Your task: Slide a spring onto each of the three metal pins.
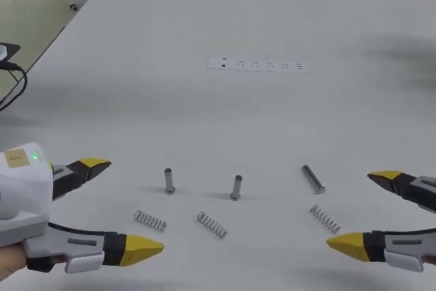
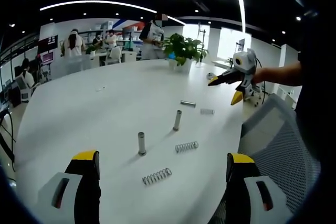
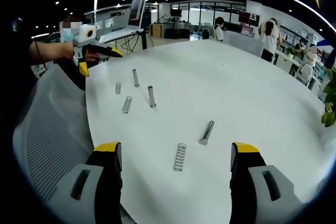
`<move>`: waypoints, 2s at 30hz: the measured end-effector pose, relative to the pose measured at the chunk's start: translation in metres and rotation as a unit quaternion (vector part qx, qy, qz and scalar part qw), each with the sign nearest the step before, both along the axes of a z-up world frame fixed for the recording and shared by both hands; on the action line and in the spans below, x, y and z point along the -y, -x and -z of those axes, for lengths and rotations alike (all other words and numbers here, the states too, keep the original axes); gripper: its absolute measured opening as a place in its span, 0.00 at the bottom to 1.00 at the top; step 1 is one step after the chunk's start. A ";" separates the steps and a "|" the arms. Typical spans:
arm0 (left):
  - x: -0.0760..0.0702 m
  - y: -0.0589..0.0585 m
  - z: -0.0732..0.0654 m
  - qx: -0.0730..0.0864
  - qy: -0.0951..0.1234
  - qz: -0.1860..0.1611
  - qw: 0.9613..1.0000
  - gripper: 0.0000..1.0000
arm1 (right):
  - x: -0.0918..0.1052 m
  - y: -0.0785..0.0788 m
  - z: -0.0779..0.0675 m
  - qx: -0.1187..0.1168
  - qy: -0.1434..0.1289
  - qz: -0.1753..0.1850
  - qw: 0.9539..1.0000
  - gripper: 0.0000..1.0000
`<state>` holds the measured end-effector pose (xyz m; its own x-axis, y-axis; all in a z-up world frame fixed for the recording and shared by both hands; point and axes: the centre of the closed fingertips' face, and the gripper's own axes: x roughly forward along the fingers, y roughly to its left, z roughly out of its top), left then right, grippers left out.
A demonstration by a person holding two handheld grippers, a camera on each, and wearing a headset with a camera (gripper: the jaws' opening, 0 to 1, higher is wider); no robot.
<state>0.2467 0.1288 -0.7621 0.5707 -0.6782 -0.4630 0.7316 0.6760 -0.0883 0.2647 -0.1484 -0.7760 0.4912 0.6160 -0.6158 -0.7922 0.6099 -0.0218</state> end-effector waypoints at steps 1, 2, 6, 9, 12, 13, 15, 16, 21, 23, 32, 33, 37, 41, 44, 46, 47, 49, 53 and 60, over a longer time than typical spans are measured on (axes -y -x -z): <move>0.000 0.000 0.000 -0.001 0.000 0.000 1.000 0.98 | 0.000 0.000 0.000 0.000 0.001 -0.002 1.000 0.86; 0.000 0.000 0.000 -0.001 0.000 0.000 1.000 0.98 | -0.001 0.000 0.000 0.000 0.002 -0.003 1.000 0.86; 0.000 0.000 0.001 -0.002 0.000 0.000 1.000 0.98 | -0.003 -0.005 -0.001 -0.001 0.004 -0.008 1.000 0.85; 0.000 0.000 0.002 -0.003 -0.001 -0.001 1.000 0.98 | -0.004 -0.010 -0.001 -0.002 0.005 -0.009 1.000 0.85; -0.001 -0.001 0.002 -0.003 0.000 -0.003 1.000 0.98 | -0.004 -0.015 -0.001 -0.002 0.009 -0.012 1.000 0.84; -0.001 -0.001 0.002 -0.003 0.000 -0.003 1.000 0.98 | -0.005 -0.017 -0.002 -0.002 0.010 -0.013 1.000 0.84; -0.002 -0.002 0.002 -0.003 0.001 -0.004 1.000 0.98 | -0.006 -0.019 -0.003 -0.001 0.012 -0.015 1.000 0.84; -0.002 -0.002 0.002 -0.003 0.001 -0.004 1.000 0.98 | -0.006 -0.019 -0.003 -0.002 0.012 -0.016 1.000 0.83; -0.002 -0.003 0.002 -0.003 0.002 -0.005 1.000 0.98 | -0.009 -0.023 -0.003 -0.005 0.013 -0.021 1.000 0.83; -0.001 -0.003 0.001 -0.002 0.002 -0.005 1.000 0.98 | -0.009 -0.025 -0.003 -0.007 0.015 -0.023 1.000 0.83; 0.000 -0.004 0.003 -0.003 0.002 -0.005 1.000 0.98 | -0.015 -0.039 -0.003 -0.011 0.028 -0.037 0.999 0.81; -0.001 -0.005 0.003 -0.004 0.003 -0.006 1.000 0.98 | -0.015 -0.041 -0.003 -0.011 0.029 -0.037 0.999 0.80; -0.002 -0.006 0.003 -0.004 0.002 -0.007 1.000 0.98 | -0.016 -0.052 0.000 -0.018 0.037 -0.033 0.999 0.76; -0.003 -0.005 0.003 -0.005 0.002 -0.008 1.000 0.98 | -0.016 -0.063 0.002 -0.024 0.043 -0.024 0.998 0.74; -0.005 -0.005 0.006 -0.006 -0.004 -0.009 1.000 0.98 | -0.016 -0.069 0.006 -0.038 0.048 -0.016 0.998 0.70; -0.006 -0.005 0.006 -0.007 -0.003 -0.010 1.000 0.98 | -0.017 -0.073 0.010 -0.045 0.051 -0.013 0.998 0.68; -0.006 -0.005 0.006 -0.007 -0.002 -0.011 1.000 0.98 | -0.017 -0.074 0.012 -0.047 0.053 -0.012 0.997 0.66; -0.006 -0.005 0.005 -0.007 0.000 -0.013 1.000 0.98 | -0.017 -0.077 0.016 -0.055 0.058 -0.011 0.997 0.63; -0.006 -0.006 0.005 -0.007 0.000 -0.014 1.000 0.98 | -0.015 -0.085 0.023 -0.069 0.067 -0.001 0.995 0.56; -0.005 -0.006 0.007 -0.009 0.000 -0.011 1.000 0.98 | -0.015 -0.096 0.034 -0.099 0.069 0.019 0.992 0.42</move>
<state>0.2529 0.1335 -0.7690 0.5779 -0.6654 -0.4725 0.7143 0.6925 -0.1015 0.3611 -0.1332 -0.8097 0.3733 0.5017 -0.7803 -0.7656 0.6417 0.0462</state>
